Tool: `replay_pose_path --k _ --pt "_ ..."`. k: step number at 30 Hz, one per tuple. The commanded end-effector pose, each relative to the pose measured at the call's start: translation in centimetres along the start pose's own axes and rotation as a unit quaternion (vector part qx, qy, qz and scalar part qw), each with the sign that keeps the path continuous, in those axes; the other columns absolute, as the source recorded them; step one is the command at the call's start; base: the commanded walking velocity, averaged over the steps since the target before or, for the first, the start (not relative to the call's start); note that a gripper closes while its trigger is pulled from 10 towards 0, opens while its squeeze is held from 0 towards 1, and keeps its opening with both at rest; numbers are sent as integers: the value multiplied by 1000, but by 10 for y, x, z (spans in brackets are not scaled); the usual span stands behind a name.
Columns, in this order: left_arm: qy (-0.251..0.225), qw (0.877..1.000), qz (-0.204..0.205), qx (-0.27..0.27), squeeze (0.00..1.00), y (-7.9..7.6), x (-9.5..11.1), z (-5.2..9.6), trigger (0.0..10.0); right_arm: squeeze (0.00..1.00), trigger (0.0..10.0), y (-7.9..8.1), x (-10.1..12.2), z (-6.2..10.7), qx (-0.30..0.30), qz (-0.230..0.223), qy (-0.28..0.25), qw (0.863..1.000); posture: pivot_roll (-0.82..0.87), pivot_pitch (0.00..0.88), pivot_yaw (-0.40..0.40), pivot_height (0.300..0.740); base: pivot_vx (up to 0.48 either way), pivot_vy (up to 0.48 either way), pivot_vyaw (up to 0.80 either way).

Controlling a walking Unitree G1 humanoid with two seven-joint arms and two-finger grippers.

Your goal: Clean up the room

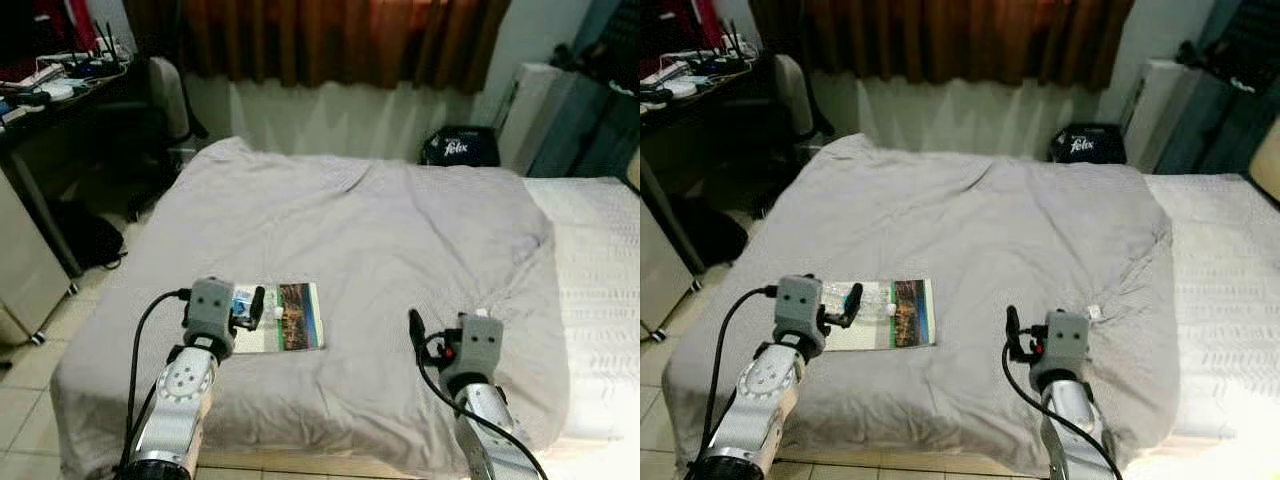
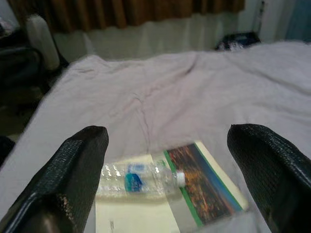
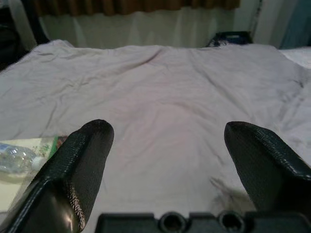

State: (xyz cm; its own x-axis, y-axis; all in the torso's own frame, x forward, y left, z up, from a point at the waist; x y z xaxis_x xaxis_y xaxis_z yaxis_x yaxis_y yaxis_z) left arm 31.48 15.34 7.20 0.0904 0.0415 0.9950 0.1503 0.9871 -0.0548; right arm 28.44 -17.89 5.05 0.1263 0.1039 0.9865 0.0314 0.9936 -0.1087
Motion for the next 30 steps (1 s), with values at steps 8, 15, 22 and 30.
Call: replay_pose_path --k 8,15,22,30 --pt "-5 1000 -21 -8 0 -5 3 -5 10000 0 10000 -5 0 1 -5 -1 1 1000 -26 0 -24 740 0 60 0" --pt "-8 1000 -10 -4 0 -3 3 -3 10000 0 10000 -5 -1 3 -6 -2 2 1000 -26 0 -23 740 389 0 0" --pt "-6 1000 -8 -3 0 -3 1 -2 10000 0 10000 -6 -2 3 -9 -5 5 1000 -23 0 -25 740 455 0 0" --pt "-4 1000 -5 -4 0 -2 0 -1 10000 0 10000 -5 -2 2 -8 -4 5 1000 -21 0 -24 740 456 0 0"
Point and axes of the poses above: a point about 5 cm out from each wrist's last joint towards the gripper, its own z axis pointing back from the gripper into the wrist, its own x axis along the axis of the wrist's last joint, y = z × x, the point moved 2 cm from there along -z, pointing out of the wrist towards the gripper, and after that the axes turned 9 degrees about z, right-handed, at the moved point
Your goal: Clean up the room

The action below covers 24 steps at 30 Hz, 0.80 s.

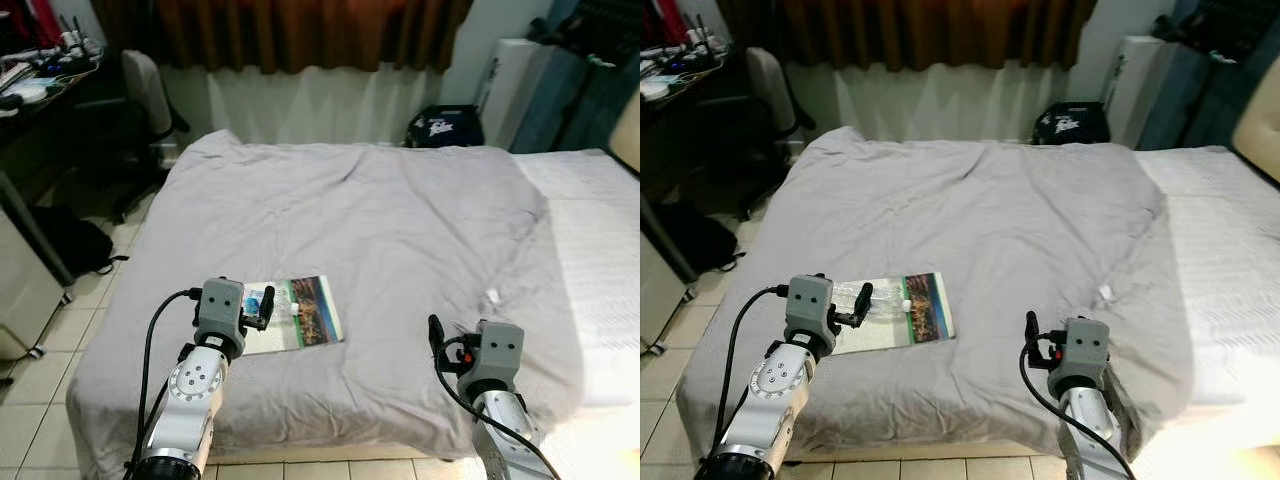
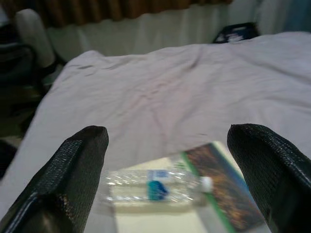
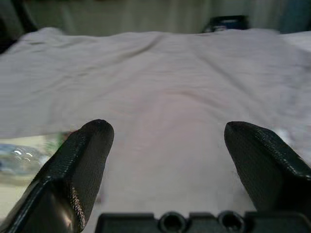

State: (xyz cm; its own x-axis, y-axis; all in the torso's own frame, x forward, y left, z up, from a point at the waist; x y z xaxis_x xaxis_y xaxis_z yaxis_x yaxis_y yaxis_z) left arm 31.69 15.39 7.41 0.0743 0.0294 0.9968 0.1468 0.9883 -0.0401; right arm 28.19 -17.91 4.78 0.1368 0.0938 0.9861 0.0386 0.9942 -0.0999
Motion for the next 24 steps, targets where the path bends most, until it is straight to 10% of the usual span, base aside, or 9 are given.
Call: replay_pose_path --k 1,13,24 --pt "3 1000 3 -6 0 -3 -2 0 10000 0 10000 -5 1 0 -5 0 -1 1000 -21 0 -24 740 454 0 0" --pt "28 999 -41 21 0 5 -7 -6 10000 0 10000 -5 -1 -1 -6 4 4 1000 -25 0 -21 740 327 0 -733" --pt "110 985 -125 40 0 50 -22 -1 10000 0 10000 -7 -3 5 -12 2 3 1000 -44 0 -2 740 0 0 -73"
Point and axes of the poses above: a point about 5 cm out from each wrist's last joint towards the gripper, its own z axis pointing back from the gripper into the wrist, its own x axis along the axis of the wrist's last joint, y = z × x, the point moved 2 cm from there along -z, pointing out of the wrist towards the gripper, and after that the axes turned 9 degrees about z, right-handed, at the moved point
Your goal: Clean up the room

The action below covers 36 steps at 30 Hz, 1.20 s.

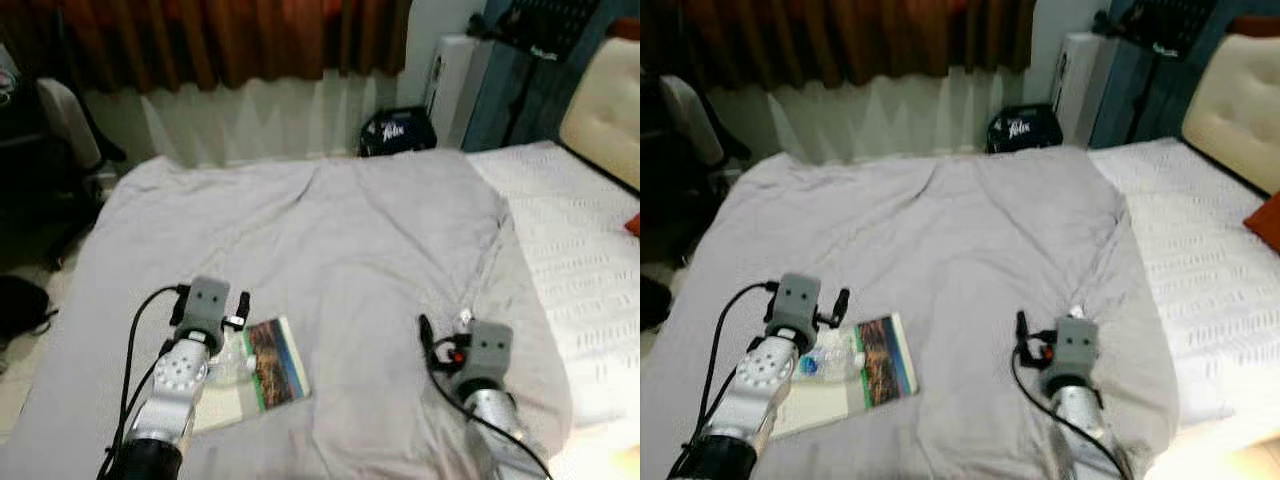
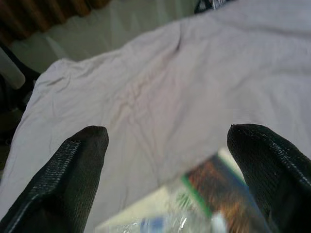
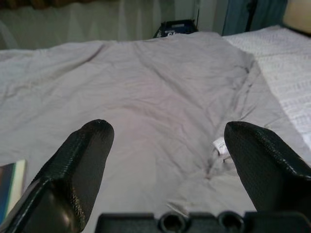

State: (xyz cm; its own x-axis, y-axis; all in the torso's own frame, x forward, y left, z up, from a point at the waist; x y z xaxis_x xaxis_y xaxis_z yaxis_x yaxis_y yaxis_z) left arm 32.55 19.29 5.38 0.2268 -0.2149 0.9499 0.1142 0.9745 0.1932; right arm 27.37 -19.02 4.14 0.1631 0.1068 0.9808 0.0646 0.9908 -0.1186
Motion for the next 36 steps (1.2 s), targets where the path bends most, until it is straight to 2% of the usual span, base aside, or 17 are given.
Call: replay_pose_path --k 1,2,5,11,13,17,20,22,23,24,27,28,29,30,33,34,36 --pt "59 998 -36 14 0 27 -16 2 10000 0 10000 4 4 1 3 -6 -8 1000 -41 0 2 740 0 0 0" --pt "59 998 -36 14 0 27 -16 2 10000 0 10000 4 4 1 3 -6 -8 1000 -41 0 2 740 0 0 0" --pt "102 992 -59 37 0 51 -24 0 10000 0 10000 4 3 3 3 -6 -7 1000 -43 0 3 740 0 0 0" --pt "125 986 -100 56 0 83 -14 -6 10000 0 10000 1 1 13 5 0 -1 1000 -71 0 -4 740 0 0 0" --pt "128 985 -100 58 0 87 -11 -7 10000 0 10000 1 1 16 6 2 0 1000 -71 0 -4 740 0 0 0" --pt "169 978 -121 13 0 84 -20 -7 10000 0 10000 -1 0 30 10 4 5 1000 -111 42 6 740 0 0 0" --pt "202 973 -109 -25 0 71 -35 -4 10000 0 10000 5 5 31 24 -11 3 1000 -132 74 13 740 0 0 0" --pt "190 978 -83 -13 0 68 -33 -6 10000 0 10000 12 13 28 41 -20 -4 999 -137 78 14 740 0 0 0" --pt "153 987 -40 7 0 67 -25 -10 10000 0 10000 15 20 26 51 -22 -14 998 -143 80 16 740 0 0 0" --pt "153 987 -40 7 0 67 -25 -10 10000 0 10000 15 20 26 51 -22 -14 998 -143 80 16 740 0 0 0" --pt "42 999 8 13 0 51 -7 -9 10000 0 10000 15 37 22 46 -29 -36 998 -129 82 11 740 0 0 0" --pt "-29 999 43 2 0 32 4 4 10000 0 10000 15 42 23 43 -33 -43 998 -111 76 4 740 0 0 0" --pt "-61 995 84 2 0 24 12 13 10000 0 10000 14 42 25 38 -32 -46 998 -106 75 3 740 0 0 0" --pt "-61 995 84 2 0 24 12 13 10000 0 10000 14 42 25 38 -32 -46 998 -106 75 3 740 0 0 0" --pt "-128 984 121 -14 0 -12 36 47 10000 0 10000 6 32 34 21 -22 -33 999 -65 45 -17 740 0 0 0" --pt "-128 984 121 -14 0 -12 36 47 10000 0 10000 6 32 34 21 -22 -33 999 -65 45 -17 740 0 0 0" --pt "-153 978 140 -18 0 -27 47 61 10000 0 10000 3 24 37 19 -18 -22 999 -44 18 -25 740 0 0 0"
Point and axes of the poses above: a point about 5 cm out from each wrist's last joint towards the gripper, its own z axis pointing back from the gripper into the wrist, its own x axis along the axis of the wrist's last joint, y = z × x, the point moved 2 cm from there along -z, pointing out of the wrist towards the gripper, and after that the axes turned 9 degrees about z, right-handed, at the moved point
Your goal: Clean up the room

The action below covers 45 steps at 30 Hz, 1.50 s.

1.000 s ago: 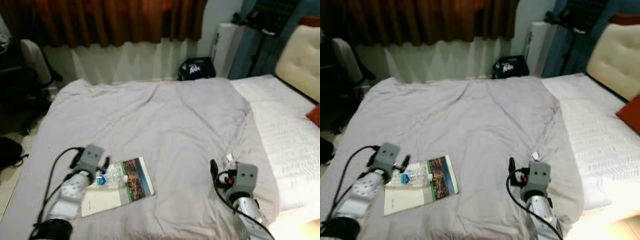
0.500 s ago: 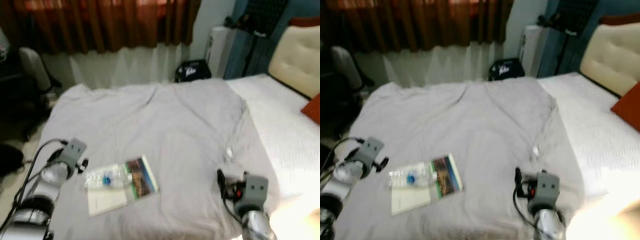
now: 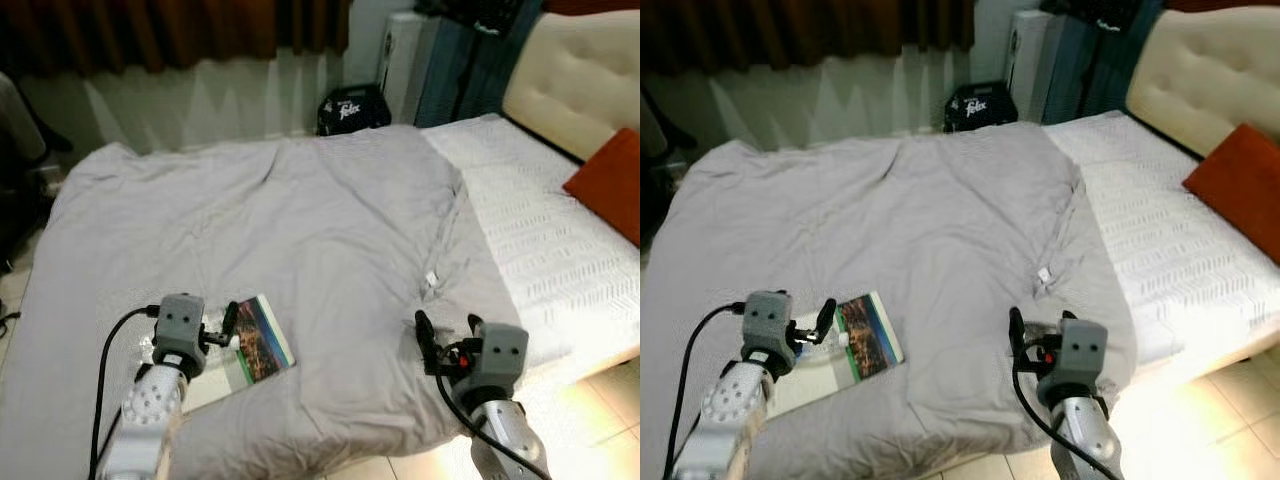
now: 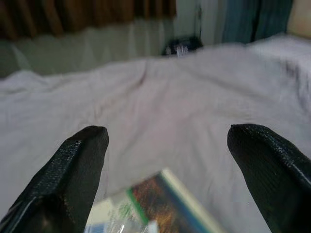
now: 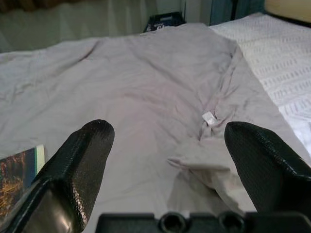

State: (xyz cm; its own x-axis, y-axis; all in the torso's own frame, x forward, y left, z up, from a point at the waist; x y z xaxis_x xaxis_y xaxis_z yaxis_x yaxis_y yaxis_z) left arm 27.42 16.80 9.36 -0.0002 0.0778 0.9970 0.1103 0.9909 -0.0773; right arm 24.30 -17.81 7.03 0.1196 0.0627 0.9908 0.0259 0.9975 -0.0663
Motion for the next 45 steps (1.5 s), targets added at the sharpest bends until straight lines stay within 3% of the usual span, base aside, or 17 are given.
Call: replay_pose_path --k 1,7,11,20,28,45 --pt "-27 1000 -2 -2 0 -9 15 1 10000 0 10000 -5 -1 0 -5 5 0 1000 -34 8 -31 740 0 0 0" --pt "14 999 -2 45 0 7 0 6 10000 0 10000 -8 2 -11 -5 -1 -5 1000 -15 0 -42 740 0 0 0" --pt "23 999 -22 41 0 3 3 3 10000 0 10000 -3 4 -18 6 -5 -9 1000 -5 0 -40 740 0 0 0" --pt "46 998 -4 48 0 1 -5 -7 10000 0 10000 5 7 -31 30 -3 -14 999 -10 0 -36 740 0 0 170" --pt "51 998 9 42 0 -3 -6 -10 10000 0 10000 10 1 -33 45 2 0 999 -12 0 -34 740 0 0 679" --pt "58 998 18 28 0 -4 -8 -20 10000 0 10000 12 -3 -31 48 3 3 999 -24 0 -27 740 0 348 0"
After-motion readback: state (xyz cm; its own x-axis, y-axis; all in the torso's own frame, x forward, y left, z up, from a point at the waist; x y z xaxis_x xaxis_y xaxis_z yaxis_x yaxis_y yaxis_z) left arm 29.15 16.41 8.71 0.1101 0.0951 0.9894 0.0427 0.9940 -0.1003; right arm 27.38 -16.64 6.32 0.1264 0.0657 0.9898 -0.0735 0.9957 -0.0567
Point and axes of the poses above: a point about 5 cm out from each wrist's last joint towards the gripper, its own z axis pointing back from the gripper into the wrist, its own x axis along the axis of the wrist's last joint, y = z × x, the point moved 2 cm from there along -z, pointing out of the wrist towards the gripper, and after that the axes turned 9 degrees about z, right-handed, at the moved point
